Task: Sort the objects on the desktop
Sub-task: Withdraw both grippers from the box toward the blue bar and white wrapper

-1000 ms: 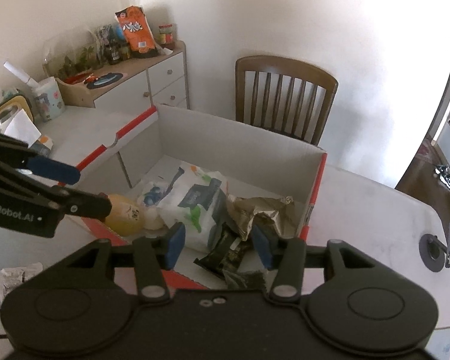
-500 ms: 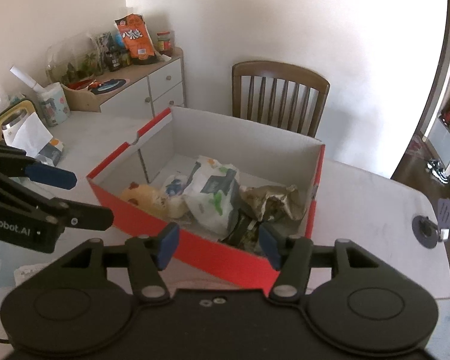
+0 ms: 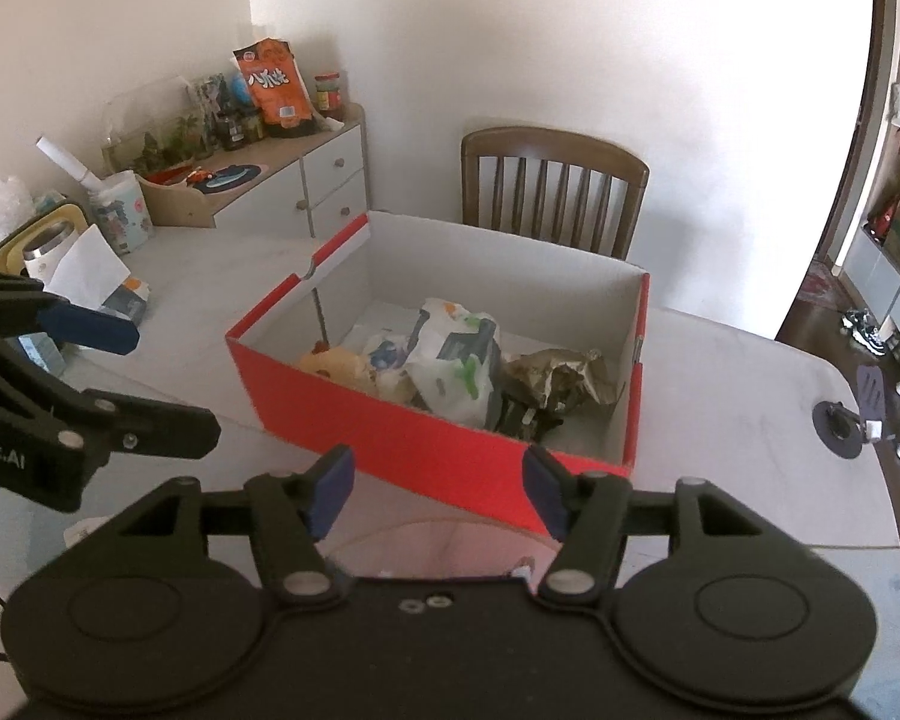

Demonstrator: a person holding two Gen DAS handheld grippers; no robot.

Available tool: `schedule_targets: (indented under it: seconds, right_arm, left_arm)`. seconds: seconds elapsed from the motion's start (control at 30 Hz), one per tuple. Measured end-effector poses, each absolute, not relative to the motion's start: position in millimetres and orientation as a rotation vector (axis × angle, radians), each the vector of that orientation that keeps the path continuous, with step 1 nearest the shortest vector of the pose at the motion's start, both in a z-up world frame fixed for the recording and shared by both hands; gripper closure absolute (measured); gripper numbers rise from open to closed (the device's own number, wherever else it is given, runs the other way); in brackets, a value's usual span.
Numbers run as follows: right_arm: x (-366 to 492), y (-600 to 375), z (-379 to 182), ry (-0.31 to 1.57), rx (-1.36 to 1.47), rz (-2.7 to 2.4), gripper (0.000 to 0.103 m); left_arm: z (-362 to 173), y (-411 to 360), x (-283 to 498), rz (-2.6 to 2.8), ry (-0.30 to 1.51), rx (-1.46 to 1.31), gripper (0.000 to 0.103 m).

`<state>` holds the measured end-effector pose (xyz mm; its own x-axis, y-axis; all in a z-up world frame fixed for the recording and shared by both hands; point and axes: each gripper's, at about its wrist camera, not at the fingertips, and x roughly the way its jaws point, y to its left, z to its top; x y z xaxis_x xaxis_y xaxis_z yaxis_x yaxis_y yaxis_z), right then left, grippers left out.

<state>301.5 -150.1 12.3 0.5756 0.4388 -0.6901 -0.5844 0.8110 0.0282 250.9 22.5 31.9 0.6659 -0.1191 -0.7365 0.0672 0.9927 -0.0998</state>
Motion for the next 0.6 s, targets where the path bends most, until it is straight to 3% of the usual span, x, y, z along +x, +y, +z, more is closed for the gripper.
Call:
schedule_targets:
  seconds: [0.6]
  right_arm:
    - [277.7,-157.8,-8.7,0.776,-0.197,0.544,0.038]
  left_arm:
    - [19.0,71.2,203.7,-0.076,0.830,-0.068,0.002]
